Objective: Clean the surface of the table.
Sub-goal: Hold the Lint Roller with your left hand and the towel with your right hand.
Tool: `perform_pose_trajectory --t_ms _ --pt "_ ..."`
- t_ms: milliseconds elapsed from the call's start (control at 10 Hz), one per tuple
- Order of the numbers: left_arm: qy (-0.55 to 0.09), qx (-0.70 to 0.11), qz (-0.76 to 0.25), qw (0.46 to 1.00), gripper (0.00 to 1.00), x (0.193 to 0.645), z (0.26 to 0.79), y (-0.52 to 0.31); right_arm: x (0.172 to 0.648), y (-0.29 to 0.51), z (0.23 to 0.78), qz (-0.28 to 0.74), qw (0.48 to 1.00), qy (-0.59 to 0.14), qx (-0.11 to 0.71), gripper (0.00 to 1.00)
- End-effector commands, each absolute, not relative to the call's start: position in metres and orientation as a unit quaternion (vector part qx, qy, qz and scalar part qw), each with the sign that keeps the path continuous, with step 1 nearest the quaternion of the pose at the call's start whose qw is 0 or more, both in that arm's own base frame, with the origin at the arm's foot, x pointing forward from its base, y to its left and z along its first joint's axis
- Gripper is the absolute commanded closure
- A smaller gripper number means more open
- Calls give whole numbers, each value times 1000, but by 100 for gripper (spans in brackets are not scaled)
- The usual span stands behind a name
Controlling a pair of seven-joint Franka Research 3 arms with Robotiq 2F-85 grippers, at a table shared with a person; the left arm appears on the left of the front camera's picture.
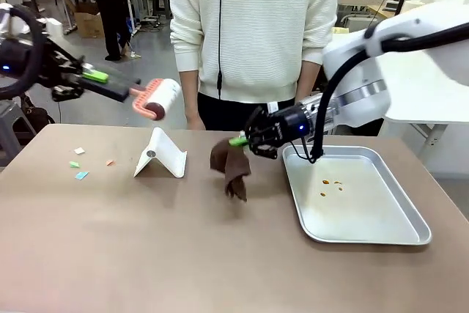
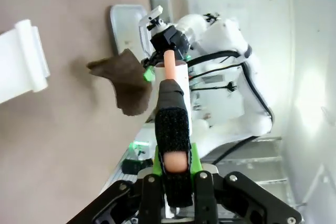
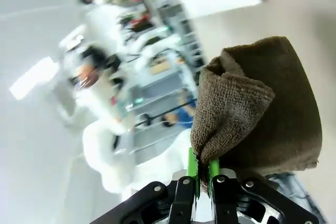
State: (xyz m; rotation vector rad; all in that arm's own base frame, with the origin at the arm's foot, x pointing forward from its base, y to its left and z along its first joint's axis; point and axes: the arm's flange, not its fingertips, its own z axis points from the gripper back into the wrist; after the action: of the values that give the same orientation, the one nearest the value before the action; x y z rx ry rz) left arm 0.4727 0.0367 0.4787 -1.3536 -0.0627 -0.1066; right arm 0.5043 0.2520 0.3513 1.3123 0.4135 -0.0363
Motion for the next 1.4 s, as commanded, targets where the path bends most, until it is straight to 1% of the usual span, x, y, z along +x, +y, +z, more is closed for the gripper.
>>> perform_pose_trajectory --t_ms 0,100,200,300,400,500,600,700,800,1000,1100,1200,1300 --pt "-56 -655 -4 754 100 448 478 66 455 222 368 -42 724 169 668 100" --pt "-57 -663 7 746 100 433 476 89 433 207 375 -48 722 142 676 100" --pt "-58 -666 13 744 100 414 472 114 409 188 380 -65 726 94 678 100" --pt "-79 -662 51 744 100 394 464 144 386 157 382 -78 732 41 676 100" --pt "-76 -664 44 743 100 376 457 168 366 126 384 -103 721 -11 685 100" --pt "-95 -665 58 738 100 360 450 191 352 95 383 -104 716 -28 690 100" --pt "-100 -672 39 732 100 347 443 215 344 64 380 -121 711 -52 691 100" --pt "-105 -683 54 721 100 339 435 236 339 27 376 -93 704 -57 702 100" --pt "-103 -683 66 720 100 333 429 249 337 -4 372 -82 713 -50 695 100" --pt "-93 -677 119 720 100 320 418 275 332 -65 366 -104 710 -50 694 100" --pt "-105 -672 146 719 100 309 411 289 324 -94 362 -87 694 -58 712 100" --pt "-108 -661 155 726 100 298 407 295 321 -115 357 -154 674 -61 720 100" --pt "-110 -663 154 724 100 296 405 296 317 -125 354 -163 667 -80 723 100"
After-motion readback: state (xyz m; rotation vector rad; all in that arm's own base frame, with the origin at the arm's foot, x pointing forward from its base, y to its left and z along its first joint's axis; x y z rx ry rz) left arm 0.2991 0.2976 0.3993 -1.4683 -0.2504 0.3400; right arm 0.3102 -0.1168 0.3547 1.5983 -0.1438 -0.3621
